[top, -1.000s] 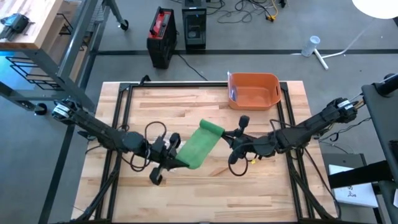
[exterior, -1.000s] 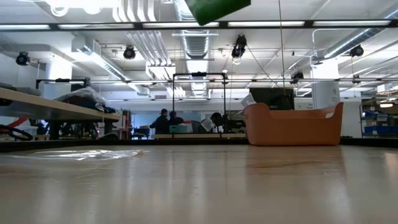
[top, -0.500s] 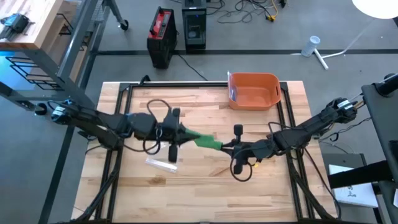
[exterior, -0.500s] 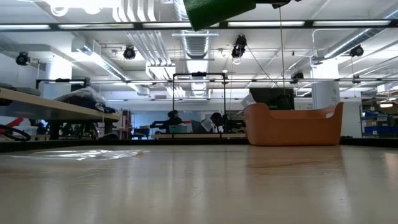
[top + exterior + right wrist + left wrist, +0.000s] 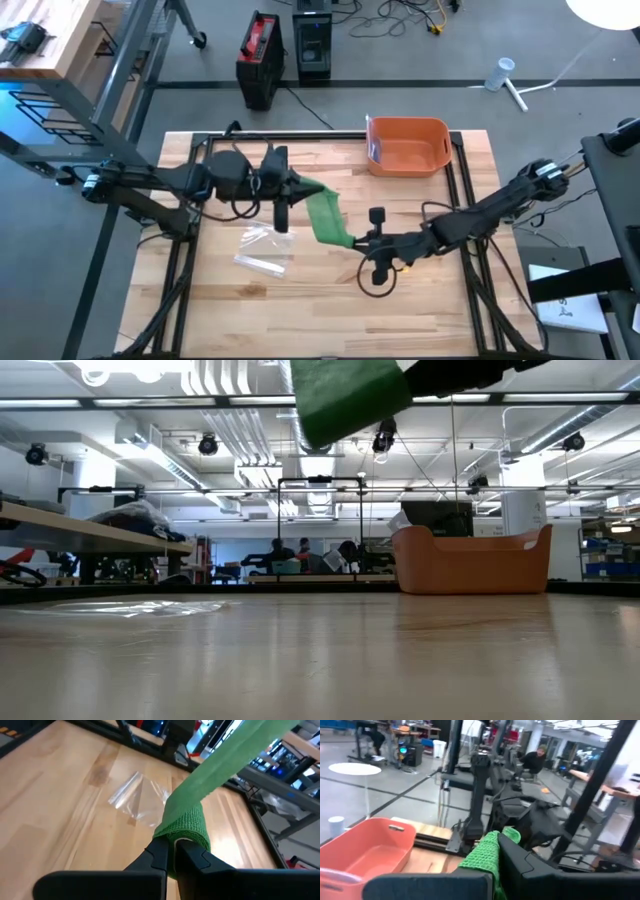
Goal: Roll bandage
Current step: Roll the green bandage
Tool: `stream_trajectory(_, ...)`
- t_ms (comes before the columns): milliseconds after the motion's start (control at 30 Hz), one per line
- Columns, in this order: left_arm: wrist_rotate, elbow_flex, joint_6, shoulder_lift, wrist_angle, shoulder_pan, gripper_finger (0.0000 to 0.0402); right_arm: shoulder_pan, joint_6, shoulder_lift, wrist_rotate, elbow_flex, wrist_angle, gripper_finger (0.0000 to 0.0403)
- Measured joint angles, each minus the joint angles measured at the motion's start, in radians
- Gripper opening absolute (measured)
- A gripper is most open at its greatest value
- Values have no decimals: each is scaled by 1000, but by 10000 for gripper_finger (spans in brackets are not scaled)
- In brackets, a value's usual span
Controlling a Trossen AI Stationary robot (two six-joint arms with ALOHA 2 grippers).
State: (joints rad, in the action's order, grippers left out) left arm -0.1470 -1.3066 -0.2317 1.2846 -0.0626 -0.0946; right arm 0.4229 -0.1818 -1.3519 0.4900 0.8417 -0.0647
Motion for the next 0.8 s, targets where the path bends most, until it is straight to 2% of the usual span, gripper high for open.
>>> stream_trajectory(200,-6,-43,9,-6,-62,1,0,3,21,-24,-2,0,-19,9)
stream_trajectory(500,-71,-64,-4,-8,-203,104,0,47,-21,-20,-131,10,-152,9)
stream_trajectory(667,18,-26,-69,4,-212,184,0,73,-50,-19,-196,55,-179,9)
stream_trajectory(800,91,50,-110,6,-166,203,0,85,-93,-19,-212,89,-180,9)
